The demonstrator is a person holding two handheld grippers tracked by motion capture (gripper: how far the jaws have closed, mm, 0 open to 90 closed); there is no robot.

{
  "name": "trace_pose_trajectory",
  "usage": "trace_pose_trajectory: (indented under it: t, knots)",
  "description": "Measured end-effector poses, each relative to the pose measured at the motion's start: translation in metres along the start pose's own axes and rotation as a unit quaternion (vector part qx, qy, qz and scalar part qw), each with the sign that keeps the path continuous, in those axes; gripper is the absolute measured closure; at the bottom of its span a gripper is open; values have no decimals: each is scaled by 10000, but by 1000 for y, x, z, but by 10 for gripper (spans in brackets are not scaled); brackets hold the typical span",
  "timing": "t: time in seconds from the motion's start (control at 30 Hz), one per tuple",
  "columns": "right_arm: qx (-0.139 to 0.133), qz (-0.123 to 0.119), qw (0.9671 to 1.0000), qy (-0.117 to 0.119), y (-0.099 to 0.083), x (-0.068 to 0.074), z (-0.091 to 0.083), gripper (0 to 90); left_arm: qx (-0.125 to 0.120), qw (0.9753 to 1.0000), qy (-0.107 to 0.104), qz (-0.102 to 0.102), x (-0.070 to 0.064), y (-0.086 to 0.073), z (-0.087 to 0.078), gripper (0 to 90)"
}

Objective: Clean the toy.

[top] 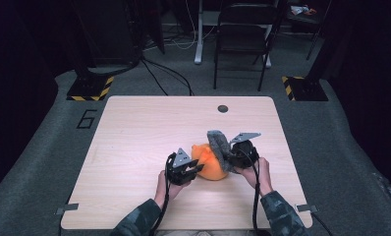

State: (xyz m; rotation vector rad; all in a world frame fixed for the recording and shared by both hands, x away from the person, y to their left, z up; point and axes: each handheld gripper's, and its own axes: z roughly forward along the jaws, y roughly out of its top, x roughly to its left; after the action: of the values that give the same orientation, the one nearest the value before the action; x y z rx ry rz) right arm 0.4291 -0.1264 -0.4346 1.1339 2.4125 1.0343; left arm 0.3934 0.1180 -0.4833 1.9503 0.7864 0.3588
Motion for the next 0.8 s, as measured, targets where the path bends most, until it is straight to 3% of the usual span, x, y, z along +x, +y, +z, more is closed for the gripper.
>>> trace_pose_trajectory:
  t: [0.13,0.3,0.47,0.67,0.8]
  knots:
    - [52,-36,10000,-50,-3,-5,1,770,-1,10000,7,14,0,0,0,724]
    - [154,182,9997,-72,-7,-12,6,771,-36,10000,3,2,1,0,0,724]
    - [291,224,9992,-176,-13,-20,9,771,-25,10000,2,-42,0,0,-1,722]
    - [674,423,9964,-295,-24,-35,24,770,-77,9999,-9,-92,2,-1,0,723]
    - [1035,562,9924,-350,-32,-40,36,770,-90,9999,-1,-83,2,-1,-1,723]
